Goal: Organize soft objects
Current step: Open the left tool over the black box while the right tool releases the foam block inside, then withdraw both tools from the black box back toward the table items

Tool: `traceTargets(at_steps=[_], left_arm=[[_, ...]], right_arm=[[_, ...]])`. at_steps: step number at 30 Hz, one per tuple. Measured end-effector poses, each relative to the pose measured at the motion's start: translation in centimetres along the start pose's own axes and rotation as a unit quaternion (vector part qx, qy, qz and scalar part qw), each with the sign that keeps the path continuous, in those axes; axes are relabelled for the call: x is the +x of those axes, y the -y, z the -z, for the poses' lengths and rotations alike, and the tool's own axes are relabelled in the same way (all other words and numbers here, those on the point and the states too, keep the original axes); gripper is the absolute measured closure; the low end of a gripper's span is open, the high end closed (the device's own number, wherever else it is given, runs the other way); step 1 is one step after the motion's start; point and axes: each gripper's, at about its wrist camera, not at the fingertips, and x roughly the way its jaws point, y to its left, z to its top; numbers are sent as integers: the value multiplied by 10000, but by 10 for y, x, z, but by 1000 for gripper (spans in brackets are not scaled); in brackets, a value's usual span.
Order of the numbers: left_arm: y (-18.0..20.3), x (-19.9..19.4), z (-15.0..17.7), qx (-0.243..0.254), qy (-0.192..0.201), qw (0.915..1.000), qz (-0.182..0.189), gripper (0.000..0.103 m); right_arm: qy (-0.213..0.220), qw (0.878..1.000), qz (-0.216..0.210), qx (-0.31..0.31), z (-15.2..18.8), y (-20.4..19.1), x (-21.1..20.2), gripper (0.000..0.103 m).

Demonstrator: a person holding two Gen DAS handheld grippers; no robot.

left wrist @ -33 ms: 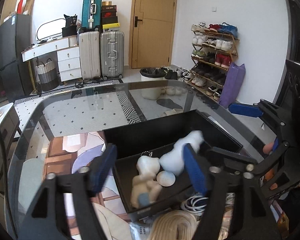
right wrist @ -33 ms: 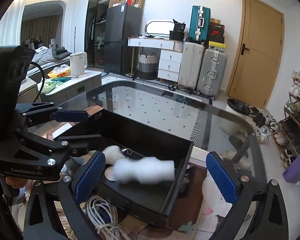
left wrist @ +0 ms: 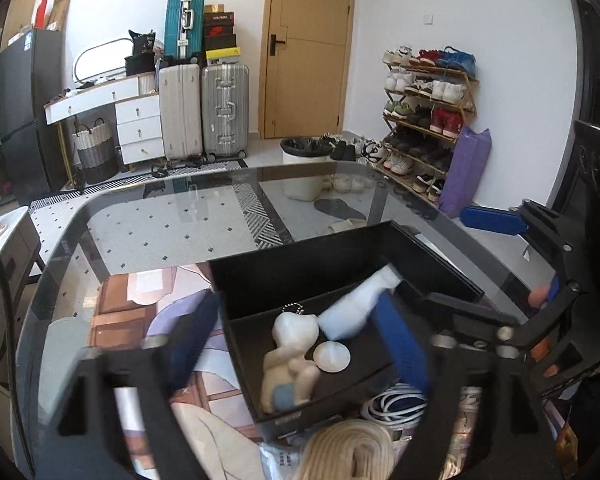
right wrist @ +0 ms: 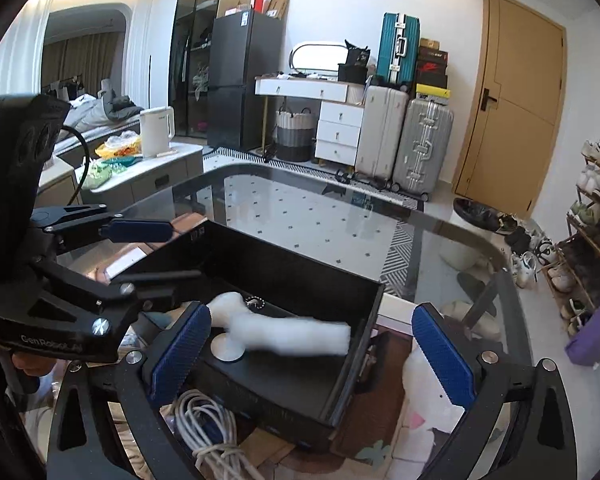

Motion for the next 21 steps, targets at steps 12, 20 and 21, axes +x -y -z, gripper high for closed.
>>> traceTargets(at_steps=[12, 20, 21], left_arm=[[-10, -35, 15, -253, 305, 9988, -292, 0], [-16, -52, 32, -291, 250, 9982, -471, 0], [-18, -53, 34, -301, 235, 9980, -505, 0]], right_arm=[[-278, 9990, 101, 343, 27, -2, -34, 1], [-619, 9954, 136, 717, 41, 2, -41, 1], [-625, 9954, 96, 716, 41, 1, -43, 1]])
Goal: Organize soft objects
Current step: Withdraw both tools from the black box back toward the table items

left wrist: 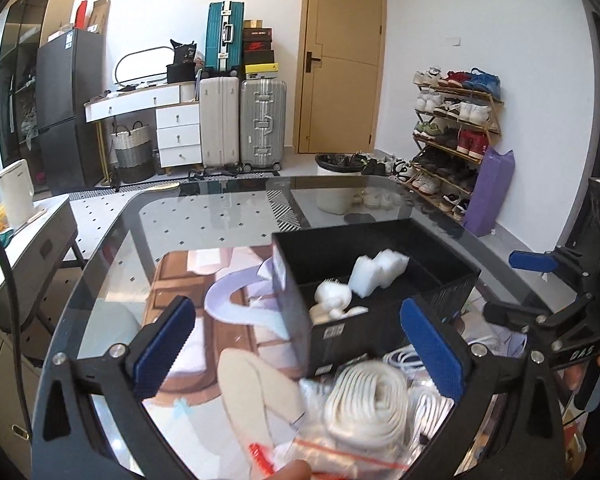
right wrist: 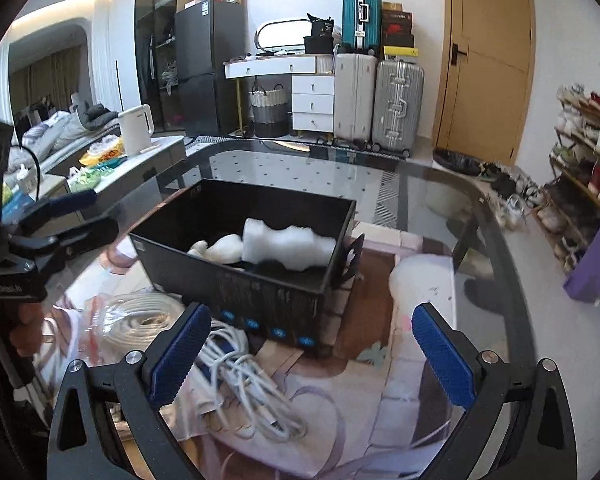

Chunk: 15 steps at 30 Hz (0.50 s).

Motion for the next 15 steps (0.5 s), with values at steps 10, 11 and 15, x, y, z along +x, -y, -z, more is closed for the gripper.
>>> traceTargets(at_steps=[10, 11, 15], left_arm=[[-11, -16, 23, -179, -108, 9997, -133, 0], [-10, -17, 23, -192, -117, 9997, -111, 0], [-9, -20, 28, -167, -178, 9997, -96, 0]], right_arm=[[-73, 9999, 74, -58, 12, -10, -21, 1], [-92, 9999, 25, -44, 13, -10, -22, 1], [-157, 9999, -38, -35, 18, -12, -22, 1]])
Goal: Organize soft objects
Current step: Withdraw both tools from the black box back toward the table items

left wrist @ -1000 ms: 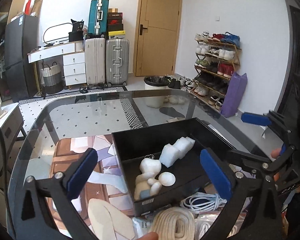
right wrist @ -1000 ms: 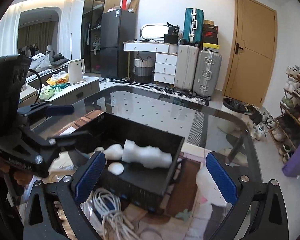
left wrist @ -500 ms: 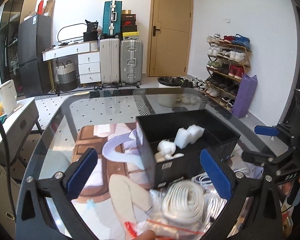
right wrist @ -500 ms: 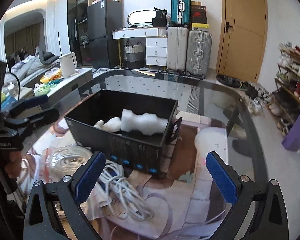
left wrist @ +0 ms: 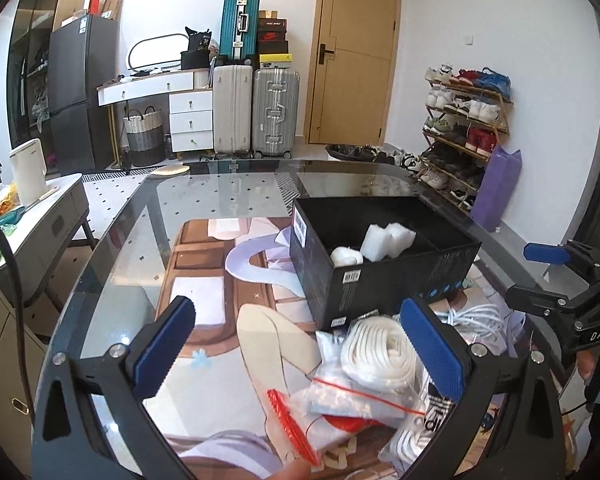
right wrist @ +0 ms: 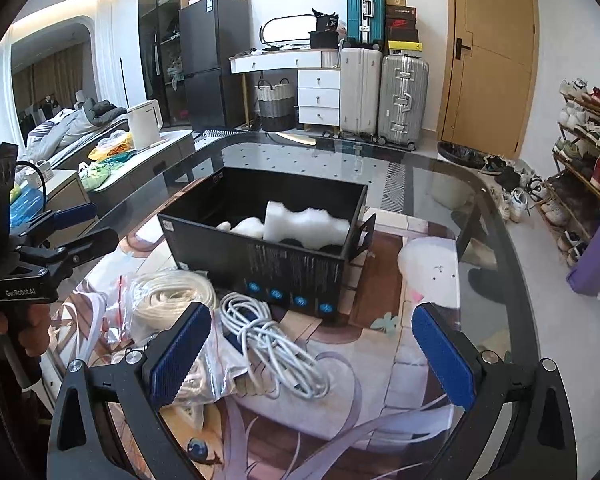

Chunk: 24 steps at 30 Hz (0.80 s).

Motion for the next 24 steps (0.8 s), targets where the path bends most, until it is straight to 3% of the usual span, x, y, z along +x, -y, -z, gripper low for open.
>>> traceTargets(at_steps=[11, 24], left_arm=[[8, 8, 10, 307, -231, 9992, -90, 0], [8, 14, 16, 328, -361, 9988, -34, 0]], right_arm=[[-419, 9989, -199, 63, 9, 1, 30, 1], [-838, 9964, -99, 128, 25, 11, 64, 1]])
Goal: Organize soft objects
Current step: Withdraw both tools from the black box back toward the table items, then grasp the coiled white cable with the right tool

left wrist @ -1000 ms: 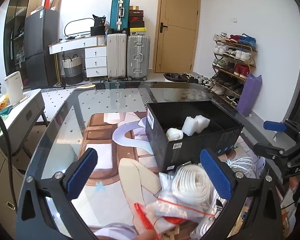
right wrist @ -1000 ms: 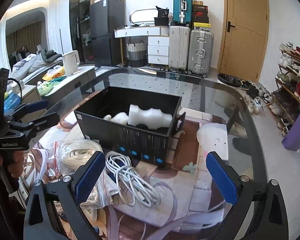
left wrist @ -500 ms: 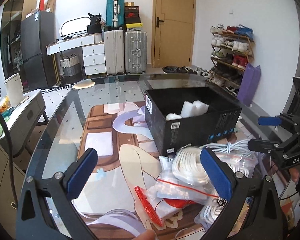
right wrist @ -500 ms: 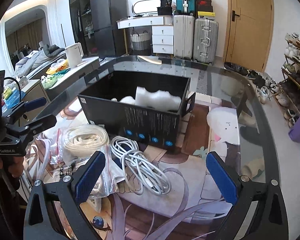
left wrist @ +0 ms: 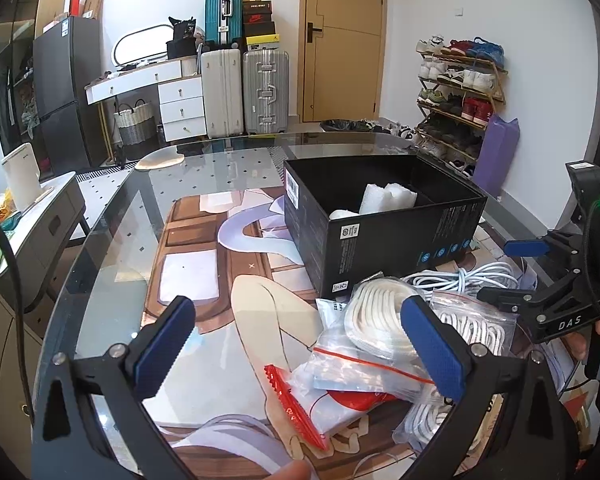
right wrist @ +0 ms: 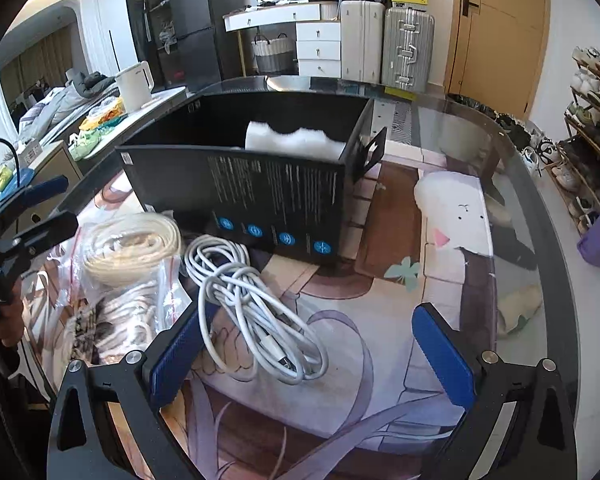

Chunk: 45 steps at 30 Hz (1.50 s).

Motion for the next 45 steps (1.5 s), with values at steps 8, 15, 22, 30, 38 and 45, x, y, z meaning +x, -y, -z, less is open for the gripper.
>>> traceTargets(at_steps=[8, 15, 22, 30, 38, 45], left_arm=[[1, 2, 1, 38, -35, 10000, -1, 0], [-1, 1, 1, 17, -23, 10000, -9, 0], [-2, 1, 1, 9, -30, 10000, -3, 0], [-2, 1, 1, 9, -55, 10000, 10, 0], [-2, 1, 2, 8, -58, 10000, 22, 0], [-2, 2, 2, 22, -69, 10000, 19, 0]], right_arm=[[-84, 9999, 8, 77, -4, 0, 15, 1], [-82, 9992, 173, 362, -3, 24, 14, 1], [-112, 9998, -37, 178, -3, 11, 19, 1], [-162, 9999, 39, 44, -4, -10, 30, 1], [-202, 9990, 236, 315, -5, -2, 32, 1], [-137, 9988, 233, 412, -4, 2, 32, 1]])
